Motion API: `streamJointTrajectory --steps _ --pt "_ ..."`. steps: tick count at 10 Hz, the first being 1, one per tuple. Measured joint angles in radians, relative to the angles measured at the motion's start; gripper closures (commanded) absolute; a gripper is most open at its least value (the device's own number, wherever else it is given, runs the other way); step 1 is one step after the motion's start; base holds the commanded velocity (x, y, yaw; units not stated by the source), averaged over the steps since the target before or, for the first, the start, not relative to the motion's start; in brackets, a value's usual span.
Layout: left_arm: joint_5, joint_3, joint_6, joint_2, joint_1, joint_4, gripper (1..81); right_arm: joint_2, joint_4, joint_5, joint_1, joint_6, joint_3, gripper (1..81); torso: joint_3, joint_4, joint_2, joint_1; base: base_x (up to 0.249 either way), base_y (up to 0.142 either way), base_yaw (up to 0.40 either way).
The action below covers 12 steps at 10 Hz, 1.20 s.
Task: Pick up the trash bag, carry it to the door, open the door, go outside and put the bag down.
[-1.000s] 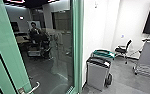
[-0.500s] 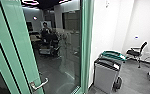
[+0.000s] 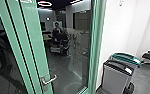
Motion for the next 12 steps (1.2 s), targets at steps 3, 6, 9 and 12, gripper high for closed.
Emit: streamJointTrajectory --steps 3,6,9,12 --pt "-0.003 0.053 0.0 -0.026 0.004 0.0 81.1 -0.02 -0.01 0.003 -0.008 0.0 0.048 1.0 0.0 0.0 0.0 0.0 0.0 0.0 0.277" --pt "-0.005 0.063 0.0 -0.034 0.011 0.0 81.1 -0.077 -0.012 0.004 -0.008 0.0 0.121 1.0 0.0 0.0 0.0 0.0 0.0 0.0 0.268" --pt "-0.007 0.044 0.0 -0.032 0.011 0.0 81.1 -0.089 -0.011 0.011 -0.007 0.001 0.143 1.0 0.0 0.0 0.0 0.0 0.0 0.0 0.259" --pt "-0.007 0.024 0.0 -0.022 0.011 0.0 81.1 -0.121 -0.01 0.015 -0.004 0.009 0.173 1.0 0.0 0.0 0.0 0.0 0.0 0.0 0.255"
